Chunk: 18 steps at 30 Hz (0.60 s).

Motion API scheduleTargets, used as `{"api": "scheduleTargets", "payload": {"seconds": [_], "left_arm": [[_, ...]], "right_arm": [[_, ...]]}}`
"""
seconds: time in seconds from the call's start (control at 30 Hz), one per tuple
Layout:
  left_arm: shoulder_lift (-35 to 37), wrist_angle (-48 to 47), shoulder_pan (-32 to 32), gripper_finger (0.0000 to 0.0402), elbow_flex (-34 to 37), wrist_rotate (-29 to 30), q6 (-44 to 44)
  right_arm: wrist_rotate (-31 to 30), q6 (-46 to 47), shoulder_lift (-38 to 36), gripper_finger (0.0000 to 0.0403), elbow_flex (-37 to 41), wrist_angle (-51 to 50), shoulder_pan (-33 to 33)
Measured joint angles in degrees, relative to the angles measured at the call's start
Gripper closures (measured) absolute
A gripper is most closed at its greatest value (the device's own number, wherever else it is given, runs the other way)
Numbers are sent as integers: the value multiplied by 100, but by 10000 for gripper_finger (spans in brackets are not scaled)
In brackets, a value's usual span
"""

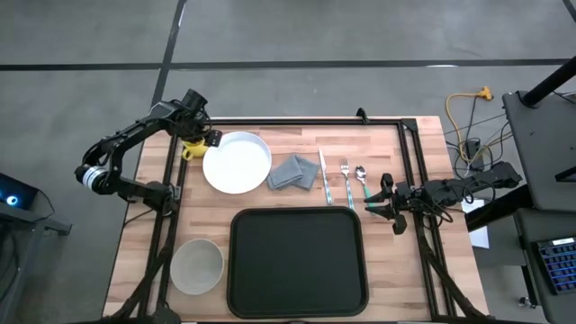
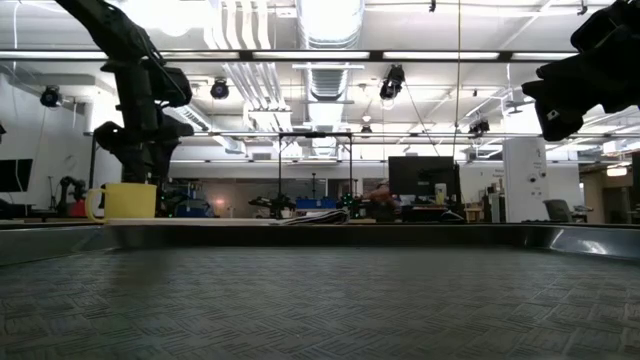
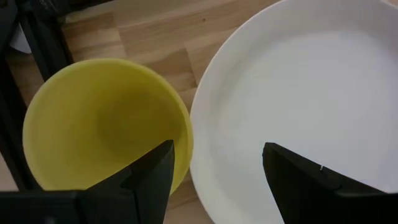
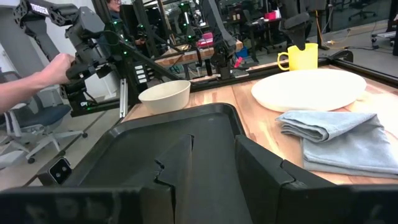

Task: Set up tray
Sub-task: Put the yellow mug on the black serving tray

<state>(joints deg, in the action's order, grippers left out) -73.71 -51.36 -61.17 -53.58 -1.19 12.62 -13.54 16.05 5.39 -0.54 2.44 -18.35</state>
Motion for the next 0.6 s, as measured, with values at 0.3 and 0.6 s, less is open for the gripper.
{"api": "scheduleTargets", "payload": {"seconds": [0.3, 0.6], "left_arm": [[0, 239, 0, 178, 194, -2, -33], [0, 716, 0, 178, 549, -7, -49]], "right_arm": [[0, 0, 2, 291, 0, 0, 0], [0, 0, 2, 291, -1, 2, 0]]}}
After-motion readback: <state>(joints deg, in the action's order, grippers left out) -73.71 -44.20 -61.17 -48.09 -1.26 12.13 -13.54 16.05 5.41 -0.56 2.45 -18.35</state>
